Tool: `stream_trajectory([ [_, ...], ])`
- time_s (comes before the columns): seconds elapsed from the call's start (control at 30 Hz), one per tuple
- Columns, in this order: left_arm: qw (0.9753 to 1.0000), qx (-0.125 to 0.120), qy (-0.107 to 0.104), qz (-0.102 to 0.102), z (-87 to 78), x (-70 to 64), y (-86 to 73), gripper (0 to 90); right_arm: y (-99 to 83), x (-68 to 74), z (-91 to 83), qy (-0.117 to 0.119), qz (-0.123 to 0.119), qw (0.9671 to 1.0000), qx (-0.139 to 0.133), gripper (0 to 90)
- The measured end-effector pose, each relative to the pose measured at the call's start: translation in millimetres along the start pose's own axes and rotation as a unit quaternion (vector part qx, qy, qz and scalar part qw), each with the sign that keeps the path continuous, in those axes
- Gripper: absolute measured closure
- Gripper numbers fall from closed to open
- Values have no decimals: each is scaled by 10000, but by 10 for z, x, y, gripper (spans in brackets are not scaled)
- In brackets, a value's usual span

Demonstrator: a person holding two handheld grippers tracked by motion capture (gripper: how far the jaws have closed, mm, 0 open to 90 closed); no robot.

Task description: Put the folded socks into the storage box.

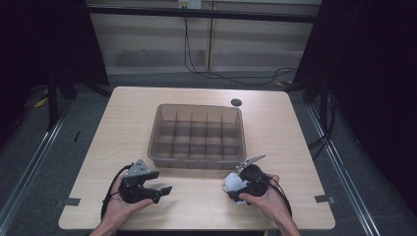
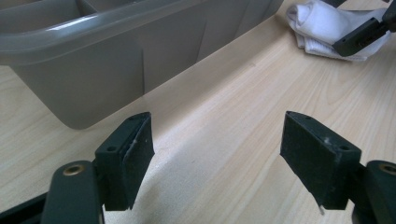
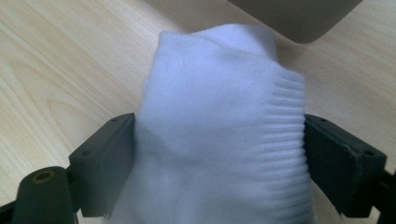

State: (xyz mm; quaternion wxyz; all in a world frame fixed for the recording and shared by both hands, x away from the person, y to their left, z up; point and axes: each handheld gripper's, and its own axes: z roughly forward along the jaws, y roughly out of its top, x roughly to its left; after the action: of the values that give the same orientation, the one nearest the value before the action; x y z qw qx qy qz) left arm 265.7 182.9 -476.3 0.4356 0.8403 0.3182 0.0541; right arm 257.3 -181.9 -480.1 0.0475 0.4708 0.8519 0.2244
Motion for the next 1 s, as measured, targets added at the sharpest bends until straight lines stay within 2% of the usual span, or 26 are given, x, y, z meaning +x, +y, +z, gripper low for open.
stream_trajectory([
  [0.2,10000,-9,20,-20,-1,8,3,254,-6,54,31,-139,-295,9994,72,133],
  [0.33,10000,3,28,5,10,-3,7,257,-2,95,47,-372,-490,9980,123,153],
  [0.37,10000,4,17,2,13,-7,7,257,4,101,44,-367,-416,9983,160,158],
  [0.43,10000,8,14,32,12,-10,7,257,8,99,45,-383,-416,9983,159,173],
  [0.57,10000,3,14,13,2,2,3,257,-5,60,11,-427,-296,9986,68,287],
  [0.6,10000,3,11,11,3,2,3,257,-3,58,3,-476,-185,9987,58,320],
  [0.77,10000,10,16,15,9,2,4,258,26,31,-29,-512,-123,9984,181,459],
  [1.0,10000,-3,24,-5,-1,16,2,261,63,16,-36,-596,58,9979,256,536],
])
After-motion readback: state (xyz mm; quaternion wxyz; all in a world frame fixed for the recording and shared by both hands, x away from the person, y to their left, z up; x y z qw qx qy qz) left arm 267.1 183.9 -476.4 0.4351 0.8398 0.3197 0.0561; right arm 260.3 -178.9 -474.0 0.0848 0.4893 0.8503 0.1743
